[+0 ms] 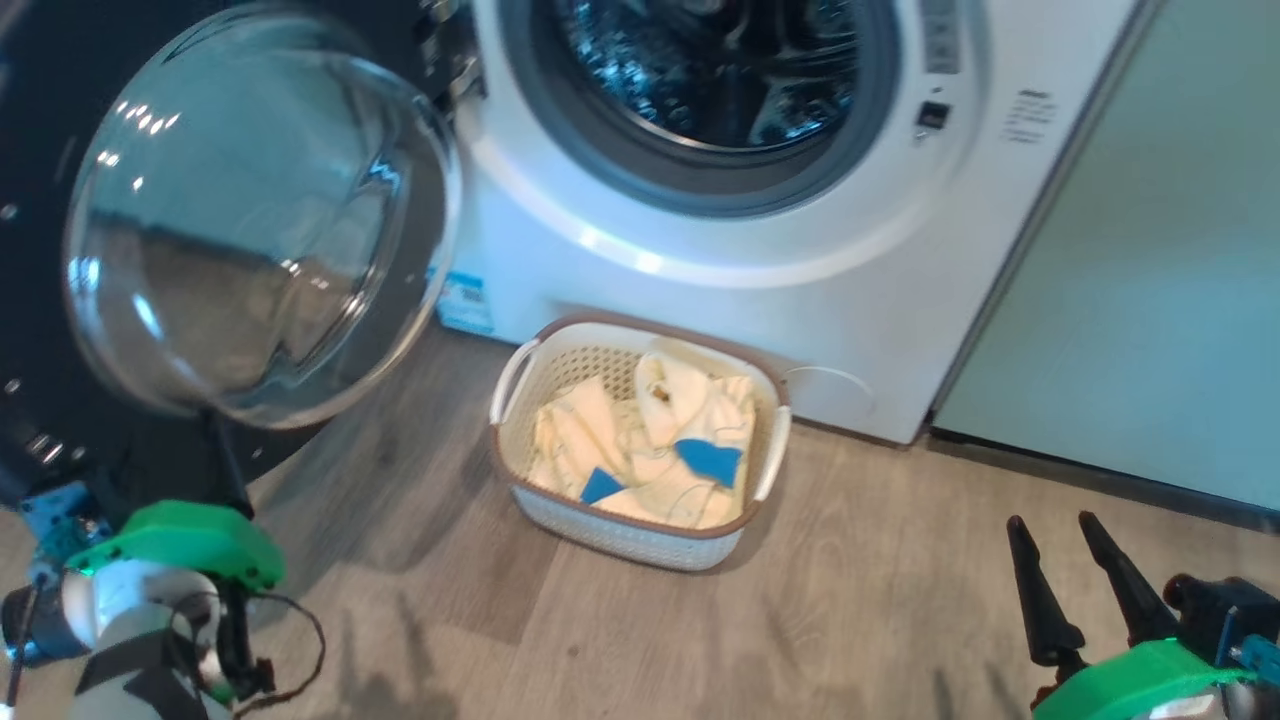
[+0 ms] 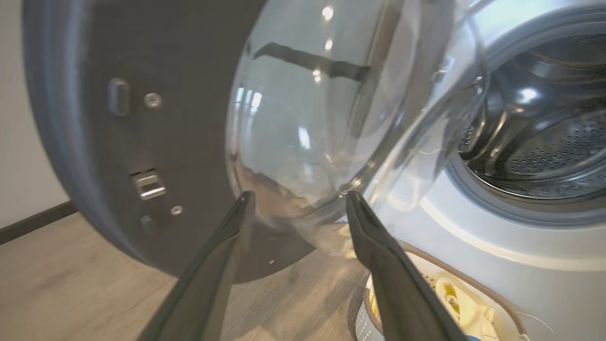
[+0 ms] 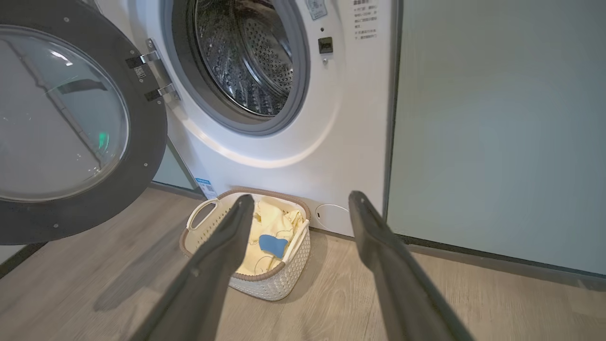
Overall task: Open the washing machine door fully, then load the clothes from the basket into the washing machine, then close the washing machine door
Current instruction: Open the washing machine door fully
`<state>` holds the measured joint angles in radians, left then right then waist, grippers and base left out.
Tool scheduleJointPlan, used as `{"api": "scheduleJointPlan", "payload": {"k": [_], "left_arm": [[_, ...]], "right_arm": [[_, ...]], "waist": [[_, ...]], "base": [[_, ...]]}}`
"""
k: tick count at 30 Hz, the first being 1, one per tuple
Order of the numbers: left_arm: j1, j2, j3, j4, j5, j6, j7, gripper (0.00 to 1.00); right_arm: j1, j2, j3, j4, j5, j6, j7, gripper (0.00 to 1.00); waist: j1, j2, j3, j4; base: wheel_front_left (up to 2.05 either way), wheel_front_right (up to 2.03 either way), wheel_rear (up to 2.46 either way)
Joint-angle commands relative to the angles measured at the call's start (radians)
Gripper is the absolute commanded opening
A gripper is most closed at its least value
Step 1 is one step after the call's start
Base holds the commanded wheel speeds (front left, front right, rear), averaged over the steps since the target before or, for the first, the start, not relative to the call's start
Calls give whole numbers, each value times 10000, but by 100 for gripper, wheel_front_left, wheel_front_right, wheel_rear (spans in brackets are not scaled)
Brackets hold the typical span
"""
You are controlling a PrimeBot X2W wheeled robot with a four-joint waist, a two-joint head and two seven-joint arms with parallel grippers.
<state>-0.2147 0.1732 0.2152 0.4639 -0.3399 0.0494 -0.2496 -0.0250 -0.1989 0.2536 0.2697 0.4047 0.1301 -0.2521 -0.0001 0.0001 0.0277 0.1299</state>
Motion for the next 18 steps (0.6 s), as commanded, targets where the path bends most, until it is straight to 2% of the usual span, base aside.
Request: {"api": "scheduleJointPlan", "payload": {"k": [1, 9, 14, 18], "left_arm": [[-230, 304, 120, -605, 196, -90, 27, 100], [509, 360, -563, -1564, 579, -413, 264, 100], [772, 273, -811, -1697, 492, -637, 399, 100], [950, 280, -892, -1709, 496, -645, 434, 100]], "right_arm": [[-122, -62, 42, -317, 3, 6, -97, 100], [126, -35, -76, -351, -95, 6, -97, 100], [216, -57, -125, -367, -135, 6, -97, 100], [251, -86, -105, -378, -185, 6, -97, 100]], "waist": [[1, -1, -257, -338], [1, -1, -600, -1225], [1, -1, -756, -1787], [1, -1, -846, -2236]], "base": [[0, 0, 0], [0, 0, 0], [0, 0, 0], [0, 0, 0]]}}
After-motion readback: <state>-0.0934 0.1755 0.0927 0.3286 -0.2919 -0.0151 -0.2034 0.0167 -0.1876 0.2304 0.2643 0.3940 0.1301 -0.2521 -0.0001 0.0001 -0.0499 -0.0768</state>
